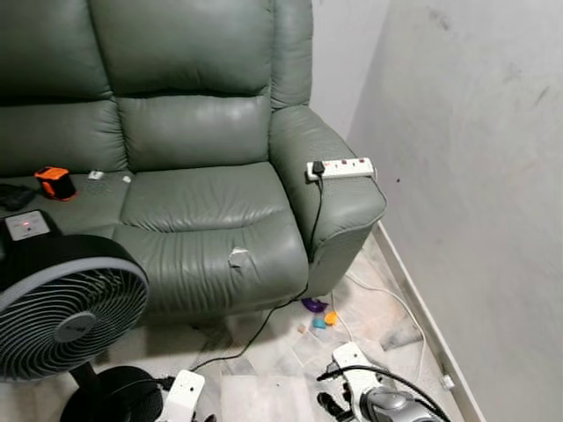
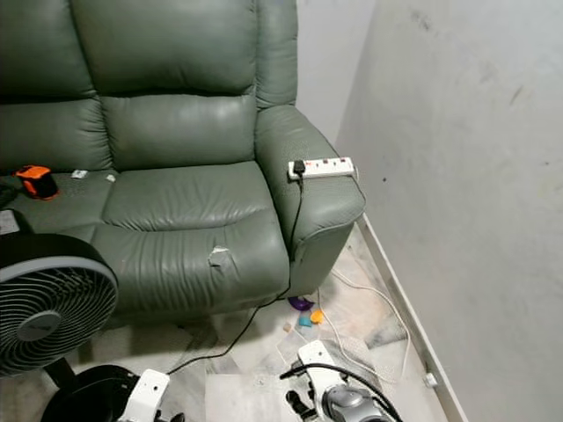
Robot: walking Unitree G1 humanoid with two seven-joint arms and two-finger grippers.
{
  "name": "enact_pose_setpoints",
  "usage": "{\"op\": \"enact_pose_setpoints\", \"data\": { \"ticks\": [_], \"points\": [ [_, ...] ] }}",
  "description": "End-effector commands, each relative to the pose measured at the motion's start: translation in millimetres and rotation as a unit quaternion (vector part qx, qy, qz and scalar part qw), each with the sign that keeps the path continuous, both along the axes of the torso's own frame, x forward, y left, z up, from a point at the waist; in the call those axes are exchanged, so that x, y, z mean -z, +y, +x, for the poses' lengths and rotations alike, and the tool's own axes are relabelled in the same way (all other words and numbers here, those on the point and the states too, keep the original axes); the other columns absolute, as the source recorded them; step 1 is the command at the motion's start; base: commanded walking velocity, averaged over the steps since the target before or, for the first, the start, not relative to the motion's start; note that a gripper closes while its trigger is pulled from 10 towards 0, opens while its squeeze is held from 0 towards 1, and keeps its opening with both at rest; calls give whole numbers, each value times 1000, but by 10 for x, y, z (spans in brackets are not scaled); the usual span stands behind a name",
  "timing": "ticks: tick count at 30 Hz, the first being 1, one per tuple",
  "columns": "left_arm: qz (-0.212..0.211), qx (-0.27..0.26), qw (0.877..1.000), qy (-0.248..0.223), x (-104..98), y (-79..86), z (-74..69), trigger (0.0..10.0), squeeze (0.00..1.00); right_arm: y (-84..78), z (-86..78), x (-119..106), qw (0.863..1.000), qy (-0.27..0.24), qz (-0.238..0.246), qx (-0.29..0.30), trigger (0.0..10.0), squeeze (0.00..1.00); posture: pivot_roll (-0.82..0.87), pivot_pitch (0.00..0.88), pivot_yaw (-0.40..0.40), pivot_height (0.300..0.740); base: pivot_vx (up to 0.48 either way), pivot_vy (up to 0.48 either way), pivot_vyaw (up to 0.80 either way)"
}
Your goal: Hang keys on a hook
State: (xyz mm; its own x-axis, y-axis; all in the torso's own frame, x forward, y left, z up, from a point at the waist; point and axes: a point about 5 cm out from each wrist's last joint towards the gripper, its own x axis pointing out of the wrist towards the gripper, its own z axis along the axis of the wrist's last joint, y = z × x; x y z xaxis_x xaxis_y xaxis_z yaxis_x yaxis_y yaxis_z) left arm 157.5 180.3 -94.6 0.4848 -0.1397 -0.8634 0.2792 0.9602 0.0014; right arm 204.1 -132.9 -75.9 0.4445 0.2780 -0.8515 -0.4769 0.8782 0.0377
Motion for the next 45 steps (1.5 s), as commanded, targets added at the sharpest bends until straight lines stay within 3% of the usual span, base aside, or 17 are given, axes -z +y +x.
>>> {"op": "enact_pose_setpoints", "data": {
  "ticks": [1, 11, 45],
  "points": [
    [-3, 6, 1000, 7, 18, -24, -39, 10000, 0, -11, -1, 2, 1000, 0, -5, 0, 10000, 0, 64, 73, -81, 740, 281, 0, 0],
    [-3, 5, 1000, 9, 23, -25, -52, 10000, 0, -51, -65, 36, 1000, 5, -12, -3, 10000, 0, 66, 75, -82, 740, 271, 0, 0],
    [5, -13, 1000, 2, 0, 77, -20, 10000, 0, -30, -83, 45, 1000, 4, -19, -18, 10000, 0, 85, 71, -86, 740, 0, 0, 0]
  ]
}}
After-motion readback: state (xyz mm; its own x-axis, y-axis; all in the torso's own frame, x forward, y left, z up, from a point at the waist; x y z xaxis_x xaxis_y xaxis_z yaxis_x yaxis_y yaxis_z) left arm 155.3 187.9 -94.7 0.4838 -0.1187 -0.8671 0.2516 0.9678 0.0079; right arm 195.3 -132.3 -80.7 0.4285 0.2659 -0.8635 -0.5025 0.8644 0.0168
